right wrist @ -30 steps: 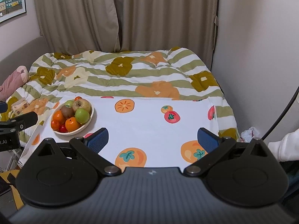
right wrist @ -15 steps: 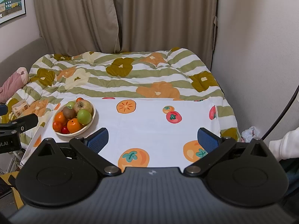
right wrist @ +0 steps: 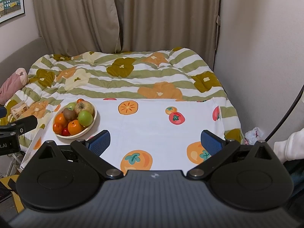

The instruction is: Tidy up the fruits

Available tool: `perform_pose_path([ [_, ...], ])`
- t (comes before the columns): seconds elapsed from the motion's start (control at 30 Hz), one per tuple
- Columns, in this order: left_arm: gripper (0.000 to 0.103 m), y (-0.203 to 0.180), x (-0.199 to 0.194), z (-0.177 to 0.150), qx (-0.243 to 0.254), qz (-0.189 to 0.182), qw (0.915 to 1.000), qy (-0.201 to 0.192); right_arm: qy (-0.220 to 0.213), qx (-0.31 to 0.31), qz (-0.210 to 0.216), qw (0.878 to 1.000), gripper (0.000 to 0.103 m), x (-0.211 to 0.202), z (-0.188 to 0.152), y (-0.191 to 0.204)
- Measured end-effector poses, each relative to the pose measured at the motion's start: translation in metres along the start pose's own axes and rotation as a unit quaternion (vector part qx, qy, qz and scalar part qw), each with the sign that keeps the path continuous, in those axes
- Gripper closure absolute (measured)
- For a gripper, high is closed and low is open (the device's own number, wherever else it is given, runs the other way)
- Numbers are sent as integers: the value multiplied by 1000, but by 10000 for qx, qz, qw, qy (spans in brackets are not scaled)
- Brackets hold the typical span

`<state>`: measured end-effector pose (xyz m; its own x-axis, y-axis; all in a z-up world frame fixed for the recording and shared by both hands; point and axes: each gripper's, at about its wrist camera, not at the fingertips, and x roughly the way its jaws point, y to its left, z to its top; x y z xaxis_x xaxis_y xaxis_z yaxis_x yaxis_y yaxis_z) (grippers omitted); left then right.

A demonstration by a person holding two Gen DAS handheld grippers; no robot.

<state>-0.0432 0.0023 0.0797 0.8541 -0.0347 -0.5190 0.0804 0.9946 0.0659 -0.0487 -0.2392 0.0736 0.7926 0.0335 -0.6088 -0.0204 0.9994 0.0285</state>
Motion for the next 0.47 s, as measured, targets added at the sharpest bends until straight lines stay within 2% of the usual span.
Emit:
perform_pose_path([
  [0.47,0,7,1,-2,-139,67,9998,-84,-2,24,-16,10000,0,1,0,-1],
])
